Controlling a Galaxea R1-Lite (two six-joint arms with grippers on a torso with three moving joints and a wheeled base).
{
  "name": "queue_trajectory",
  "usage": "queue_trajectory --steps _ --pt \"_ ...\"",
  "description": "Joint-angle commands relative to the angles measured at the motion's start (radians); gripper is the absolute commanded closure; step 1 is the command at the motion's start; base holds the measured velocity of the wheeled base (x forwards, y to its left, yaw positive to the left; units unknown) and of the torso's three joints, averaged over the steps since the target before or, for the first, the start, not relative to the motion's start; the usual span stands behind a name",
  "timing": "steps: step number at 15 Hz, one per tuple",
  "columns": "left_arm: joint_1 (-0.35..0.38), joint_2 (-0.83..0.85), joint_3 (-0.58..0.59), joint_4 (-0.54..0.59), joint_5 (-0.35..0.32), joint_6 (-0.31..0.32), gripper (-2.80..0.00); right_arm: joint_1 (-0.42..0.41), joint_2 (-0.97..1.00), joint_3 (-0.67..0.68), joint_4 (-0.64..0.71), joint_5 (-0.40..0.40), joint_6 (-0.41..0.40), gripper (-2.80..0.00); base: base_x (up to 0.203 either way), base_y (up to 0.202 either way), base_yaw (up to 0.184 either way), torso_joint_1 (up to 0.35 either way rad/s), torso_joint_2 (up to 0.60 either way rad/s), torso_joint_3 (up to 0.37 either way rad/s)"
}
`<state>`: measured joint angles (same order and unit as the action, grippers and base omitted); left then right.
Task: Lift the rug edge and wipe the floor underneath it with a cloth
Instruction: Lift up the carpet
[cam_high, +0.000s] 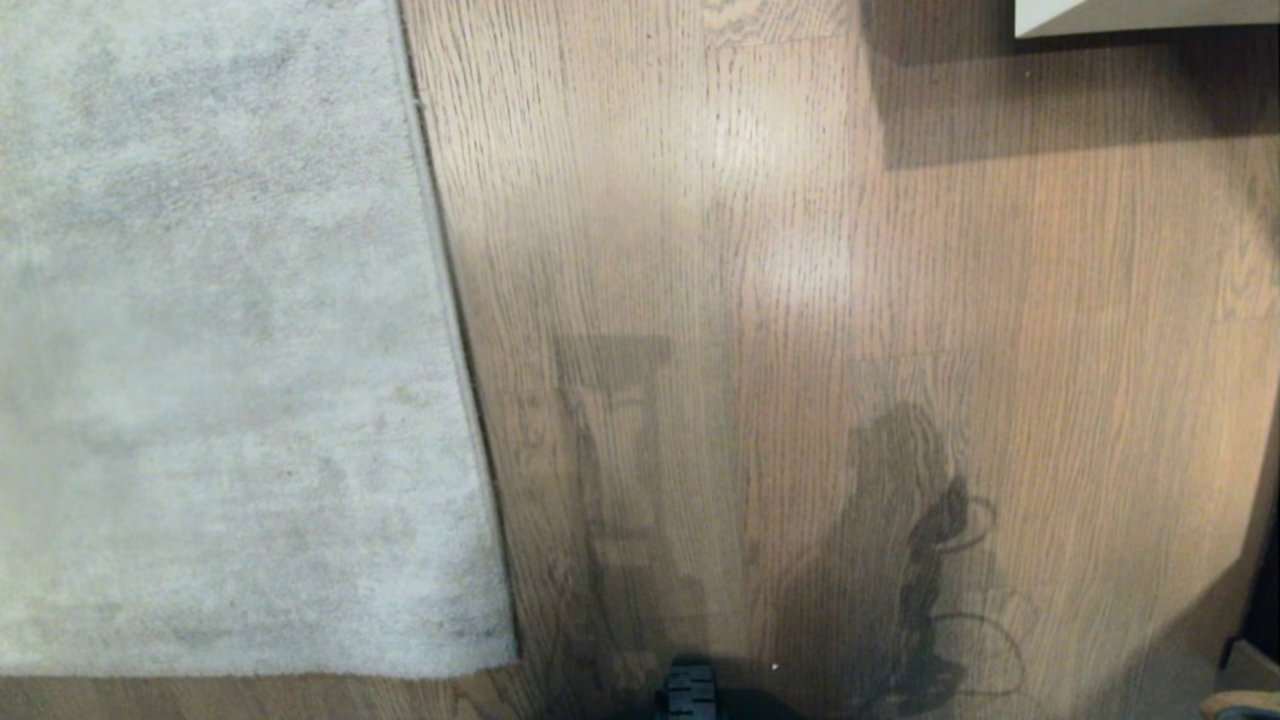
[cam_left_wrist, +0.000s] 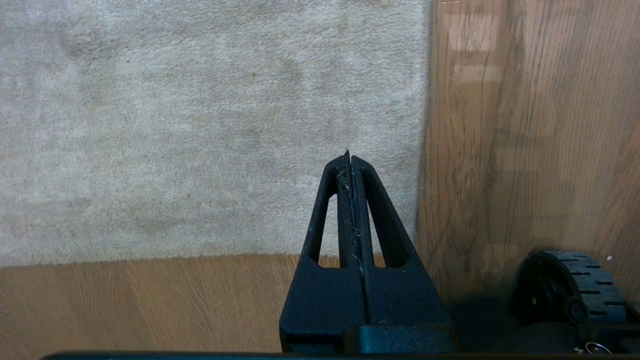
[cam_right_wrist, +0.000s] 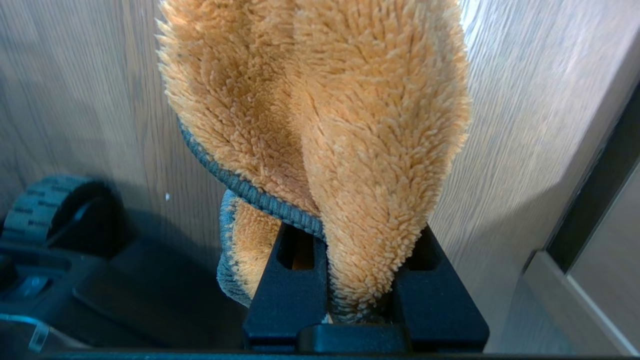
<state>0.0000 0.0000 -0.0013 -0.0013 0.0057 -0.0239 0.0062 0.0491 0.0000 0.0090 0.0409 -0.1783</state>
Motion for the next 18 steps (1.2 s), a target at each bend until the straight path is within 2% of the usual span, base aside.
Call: queue_trajectory --steps 1,6,18 --pt "0.000 0.000 0.000 0.000 0.000 -0.001 0.00 0.000 -0.049 0.000 -0.003 0.000 0.000 0.00 0.000 0.000 0.000 0.000 0.00 0.000" --pt "0.000 0.000 0.001 0.000 0.000 -0.001 0.00 0.000 -0.049 -0.001 -0.004 -0.015 0.108 0.00 0.000 0.000 0.000 0.000 0.00 0.000" --pt "0.000 0.000 0.000 0.000 0.000 -0.001 0.00 0.000 -0.049 0.000 -0.007 -0.019 0.109 0.00 0.000 0.000 0.000 0.000 0.00 0.000"
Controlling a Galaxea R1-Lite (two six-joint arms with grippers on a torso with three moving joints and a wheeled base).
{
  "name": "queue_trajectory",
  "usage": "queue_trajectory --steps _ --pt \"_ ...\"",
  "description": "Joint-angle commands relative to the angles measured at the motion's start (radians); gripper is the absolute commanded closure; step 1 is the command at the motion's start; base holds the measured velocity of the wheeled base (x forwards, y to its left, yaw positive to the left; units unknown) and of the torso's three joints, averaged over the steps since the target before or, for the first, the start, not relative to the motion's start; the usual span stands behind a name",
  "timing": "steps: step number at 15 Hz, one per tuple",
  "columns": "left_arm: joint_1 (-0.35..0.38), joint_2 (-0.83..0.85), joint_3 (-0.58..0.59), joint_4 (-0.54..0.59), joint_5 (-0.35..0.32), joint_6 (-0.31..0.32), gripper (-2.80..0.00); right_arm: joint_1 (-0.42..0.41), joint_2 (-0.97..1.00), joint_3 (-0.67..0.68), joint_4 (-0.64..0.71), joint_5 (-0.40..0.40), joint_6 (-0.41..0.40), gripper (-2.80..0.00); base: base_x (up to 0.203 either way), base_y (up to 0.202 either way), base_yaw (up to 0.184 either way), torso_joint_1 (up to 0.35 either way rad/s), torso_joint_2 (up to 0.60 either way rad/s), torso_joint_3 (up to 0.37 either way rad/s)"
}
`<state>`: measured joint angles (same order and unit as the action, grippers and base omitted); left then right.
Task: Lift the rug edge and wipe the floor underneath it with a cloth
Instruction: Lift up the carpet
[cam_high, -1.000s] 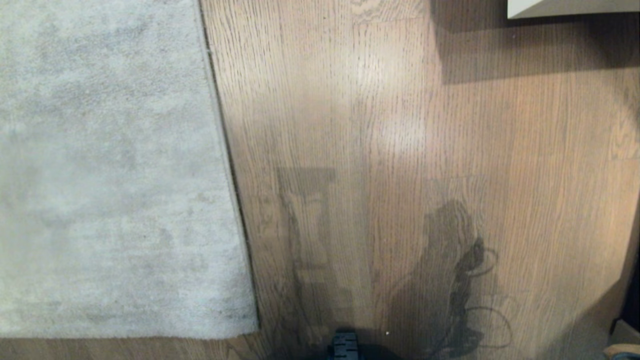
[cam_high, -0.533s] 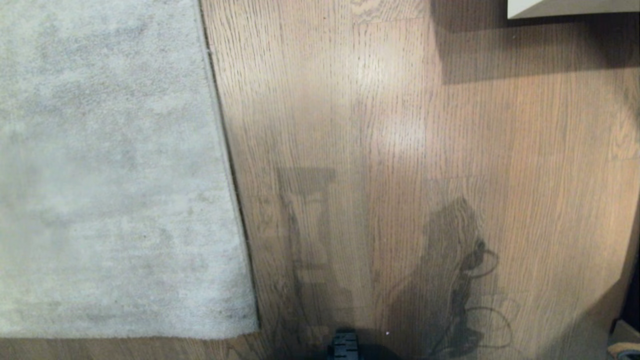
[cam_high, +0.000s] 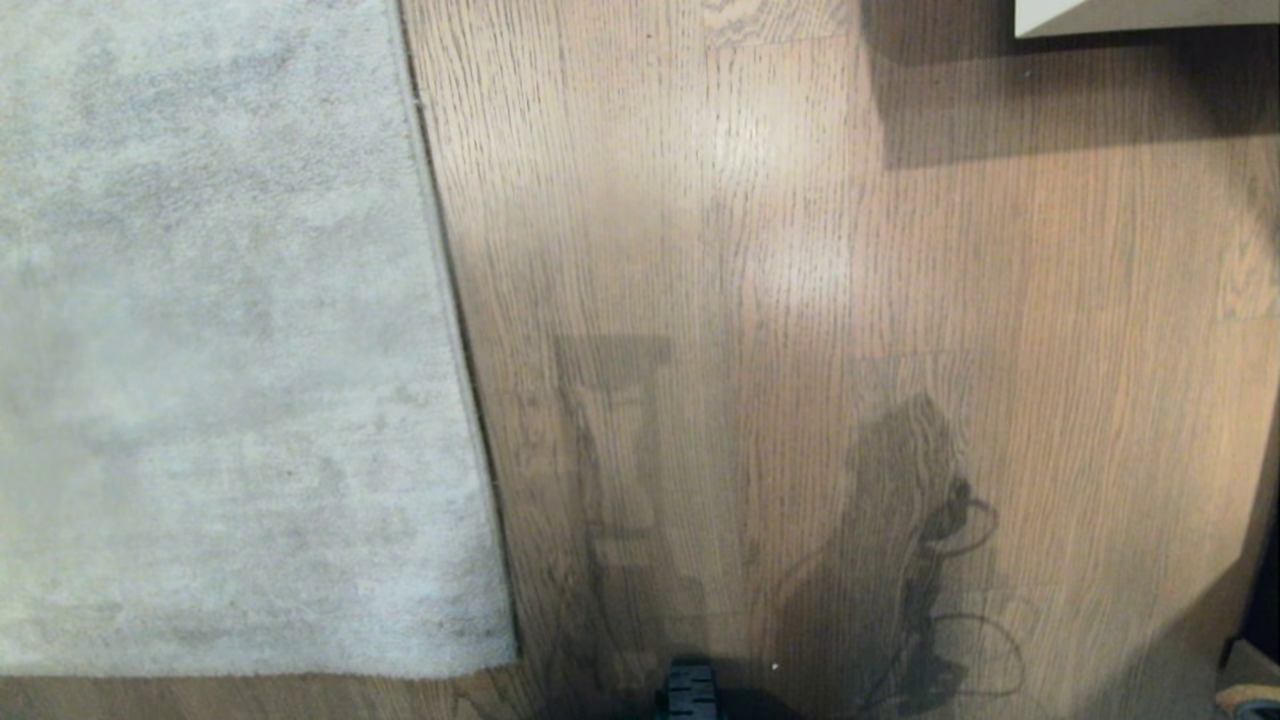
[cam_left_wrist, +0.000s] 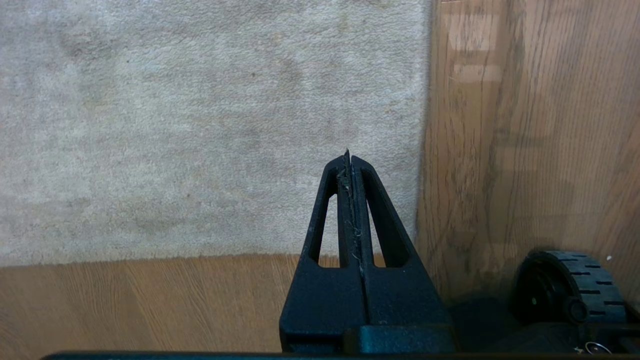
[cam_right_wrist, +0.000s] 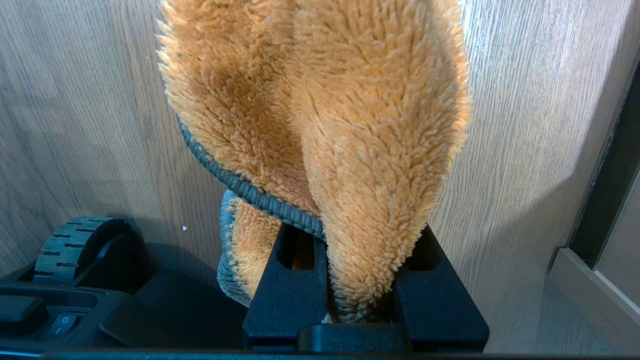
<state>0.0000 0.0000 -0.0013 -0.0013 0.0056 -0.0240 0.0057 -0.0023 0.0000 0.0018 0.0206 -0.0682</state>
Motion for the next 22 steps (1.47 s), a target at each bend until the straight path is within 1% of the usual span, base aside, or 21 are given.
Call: queue_trajectory --steps 1,22 --pt "0.000 0.000 0.000 0.000 0.001 -0.001 0.00 0.002 0.002 0.000 0.001 0.001 -0.002 0.00 0.000 0.000 0.000 0.000 0.00 0.000" --pt "0.000 0.000 0.000 0.000 0.001 -0.001 0.00 0.000 0.002 0.000 0.001 0.001 -0.002 0.00 0.000 0.000 0.000 0.000 0.00 0.000"
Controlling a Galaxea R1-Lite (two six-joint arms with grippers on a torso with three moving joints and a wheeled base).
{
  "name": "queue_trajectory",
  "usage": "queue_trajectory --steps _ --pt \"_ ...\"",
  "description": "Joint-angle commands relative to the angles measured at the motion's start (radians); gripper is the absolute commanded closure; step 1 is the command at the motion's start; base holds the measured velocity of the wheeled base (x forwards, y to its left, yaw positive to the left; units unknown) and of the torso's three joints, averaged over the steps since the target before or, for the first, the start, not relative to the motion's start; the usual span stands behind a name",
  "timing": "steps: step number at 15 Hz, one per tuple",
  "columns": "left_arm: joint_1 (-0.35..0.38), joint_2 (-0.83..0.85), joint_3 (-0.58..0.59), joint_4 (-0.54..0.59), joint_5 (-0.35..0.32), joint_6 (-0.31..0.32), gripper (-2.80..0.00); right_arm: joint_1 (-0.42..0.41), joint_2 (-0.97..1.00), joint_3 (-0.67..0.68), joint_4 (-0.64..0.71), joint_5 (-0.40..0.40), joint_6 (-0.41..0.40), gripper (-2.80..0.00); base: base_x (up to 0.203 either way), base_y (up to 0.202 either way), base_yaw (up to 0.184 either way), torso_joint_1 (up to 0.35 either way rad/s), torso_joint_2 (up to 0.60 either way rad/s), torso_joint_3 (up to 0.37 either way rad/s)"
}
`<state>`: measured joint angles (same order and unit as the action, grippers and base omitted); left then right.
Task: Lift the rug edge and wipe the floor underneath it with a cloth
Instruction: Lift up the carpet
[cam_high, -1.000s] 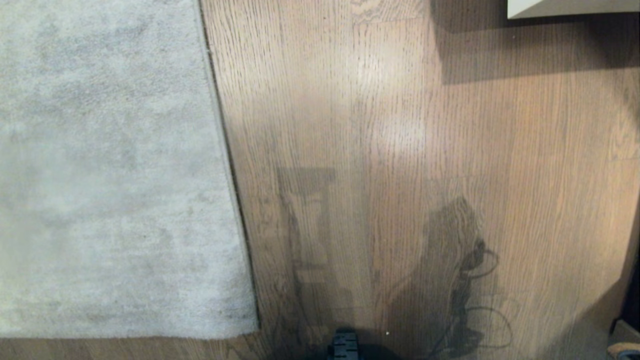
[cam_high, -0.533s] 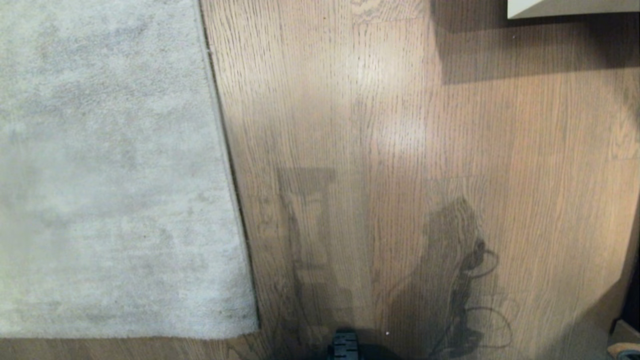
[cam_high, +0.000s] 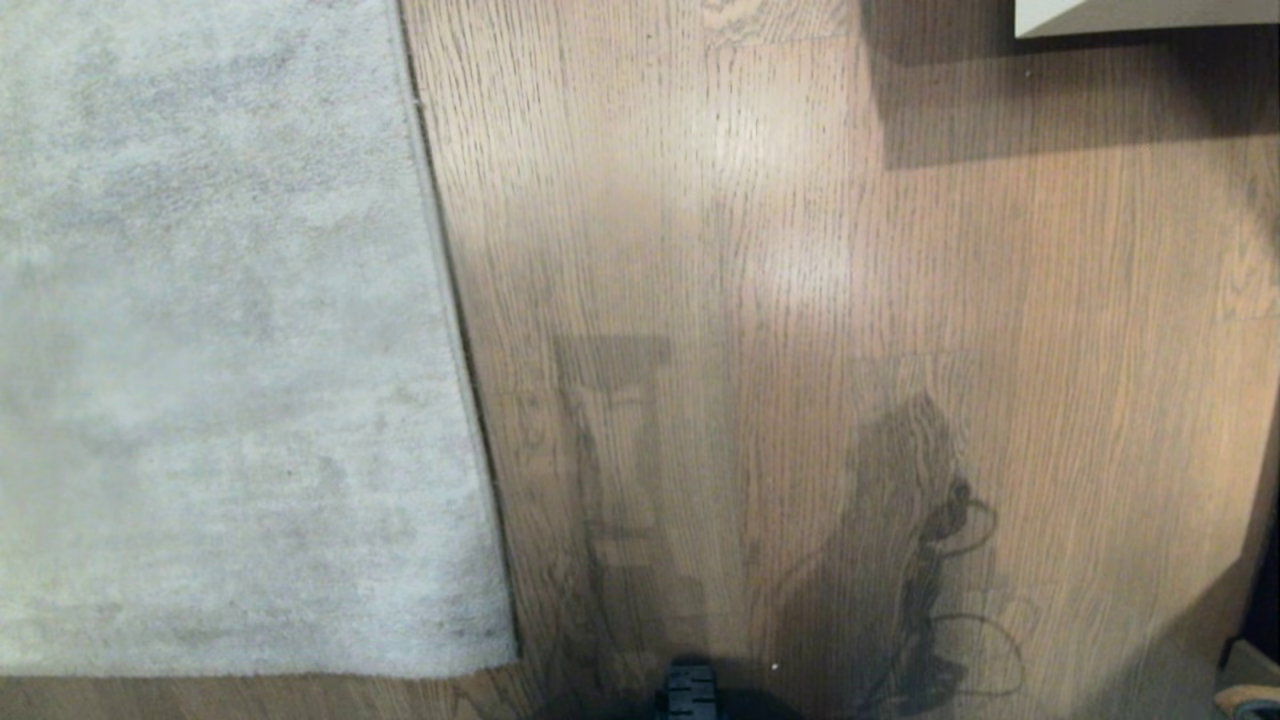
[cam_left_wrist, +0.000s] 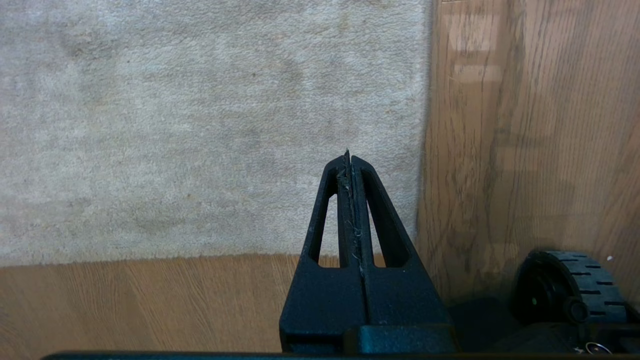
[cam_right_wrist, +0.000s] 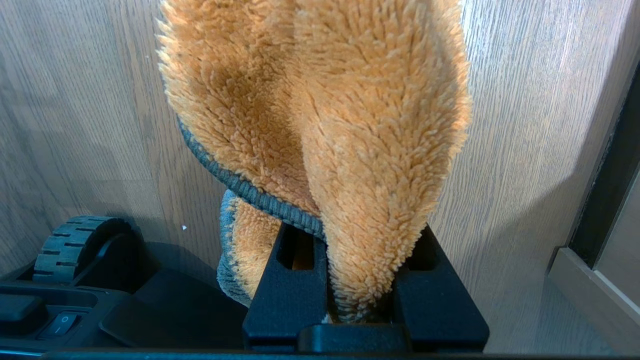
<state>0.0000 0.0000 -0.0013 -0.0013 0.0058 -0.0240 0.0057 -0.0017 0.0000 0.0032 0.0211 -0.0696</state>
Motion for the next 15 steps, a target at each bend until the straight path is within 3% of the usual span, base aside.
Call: queue_trajectory --steps 1,15 --pt "0.000 0.000 0.000 0.001 0.001 0.001 0.00 0.000 0.002 0.000 0.000 0.000 -0.001 0.00 0.000 0.000 0.000 0.000 0.00 0.000" --pt "0.000 0.000 0.000 0.000 0.000 0.001 0.00 0.000 0.002 0.000 0.000 0.000 -0.001 0.00 0.000 0.000 0.000 0.000 0.00 0.000"
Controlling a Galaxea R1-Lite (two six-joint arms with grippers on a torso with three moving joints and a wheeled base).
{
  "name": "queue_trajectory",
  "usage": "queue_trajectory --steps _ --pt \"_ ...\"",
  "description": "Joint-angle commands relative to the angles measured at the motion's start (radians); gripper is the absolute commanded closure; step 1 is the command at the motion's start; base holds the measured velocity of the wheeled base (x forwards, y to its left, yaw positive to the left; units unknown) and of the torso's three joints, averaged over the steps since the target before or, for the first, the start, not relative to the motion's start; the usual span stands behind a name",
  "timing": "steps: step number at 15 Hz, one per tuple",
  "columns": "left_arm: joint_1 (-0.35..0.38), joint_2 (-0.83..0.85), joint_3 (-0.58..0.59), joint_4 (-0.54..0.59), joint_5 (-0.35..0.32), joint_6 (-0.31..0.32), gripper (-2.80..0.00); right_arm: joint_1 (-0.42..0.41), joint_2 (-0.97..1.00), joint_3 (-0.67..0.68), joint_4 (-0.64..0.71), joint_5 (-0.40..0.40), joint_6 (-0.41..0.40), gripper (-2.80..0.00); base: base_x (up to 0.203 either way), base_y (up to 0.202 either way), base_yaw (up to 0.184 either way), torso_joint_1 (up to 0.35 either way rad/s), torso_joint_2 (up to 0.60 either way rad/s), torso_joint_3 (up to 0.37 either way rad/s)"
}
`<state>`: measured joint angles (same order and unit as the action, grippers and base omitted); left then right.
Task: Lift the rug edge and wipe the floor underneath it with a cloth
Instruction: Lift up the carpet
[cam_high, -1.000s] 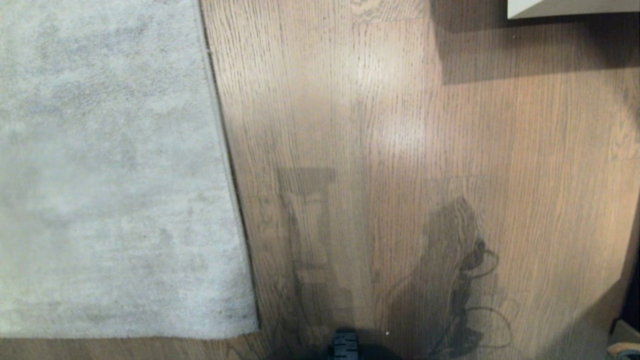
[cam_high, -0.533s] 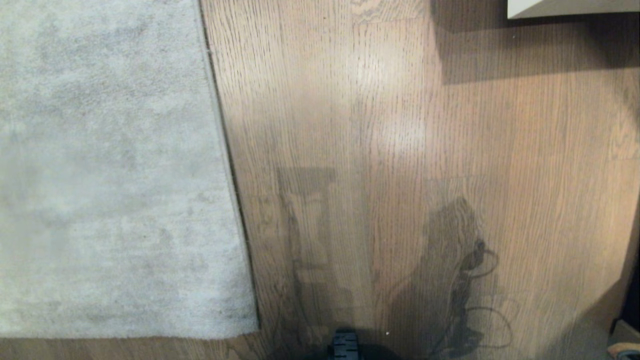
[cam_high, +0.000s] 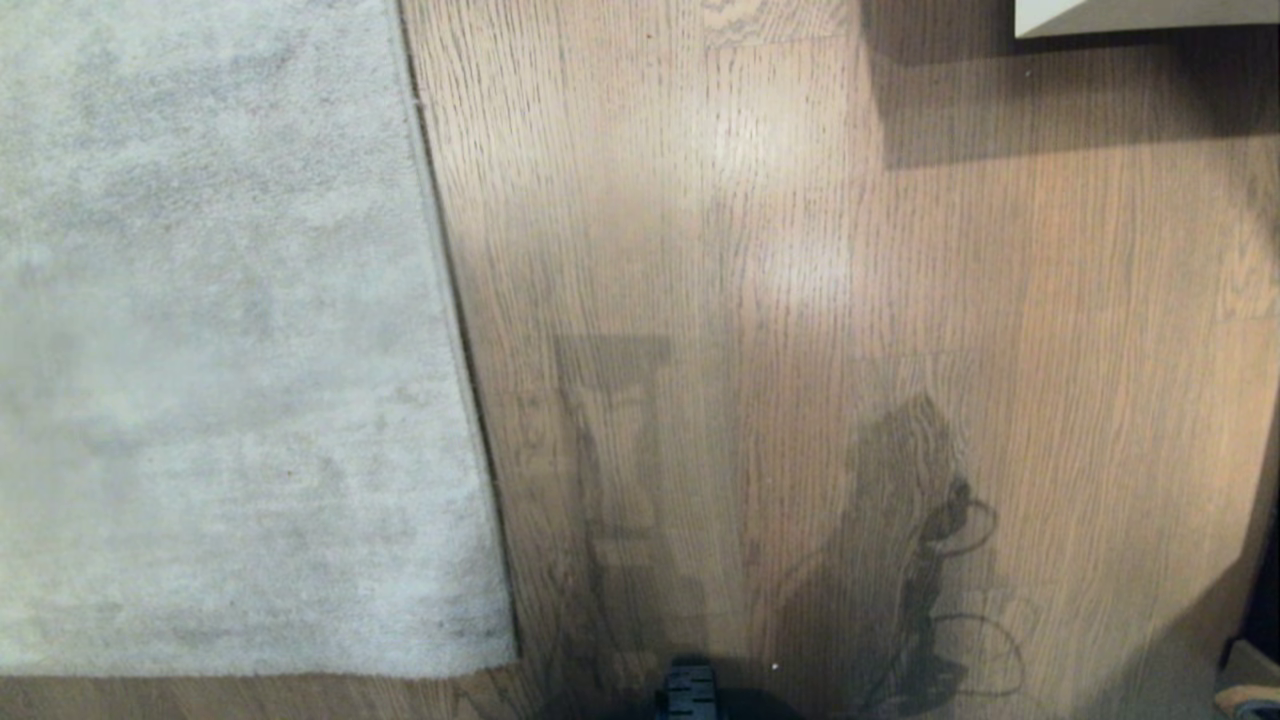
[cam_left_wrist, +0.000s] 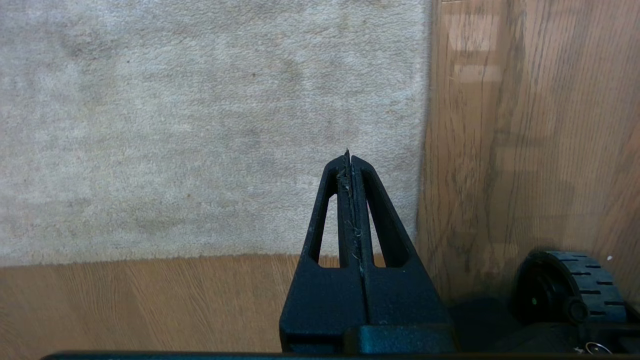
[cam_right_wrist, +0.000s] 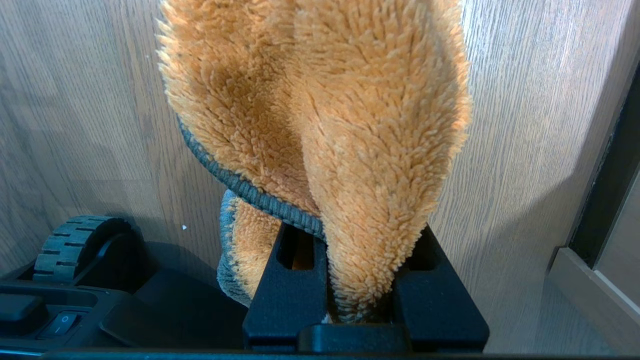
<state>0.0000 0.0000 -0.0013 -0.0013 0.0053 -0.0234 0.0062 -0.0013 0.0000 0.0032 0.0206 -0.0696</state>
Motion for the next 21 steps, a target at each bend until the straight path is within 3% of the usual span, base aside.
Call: queue_trajectory --steps 1,21 --pt "0.000 0.000 0.000 0.000 0.001 0.000 0.00 0.000 0.001 0.000 0.000 0.001 -0.001 0.00 0.000 0.000 0.000 0.000 0.00 0.000" --pt "0.000 0.000 0.000 0.000 0.001 -0.001 0.00 0.000 0.001 0.000 0.000 0.001 -0.001 0.00 0.000 0.000 0.000 0.000 0.00 0.000"
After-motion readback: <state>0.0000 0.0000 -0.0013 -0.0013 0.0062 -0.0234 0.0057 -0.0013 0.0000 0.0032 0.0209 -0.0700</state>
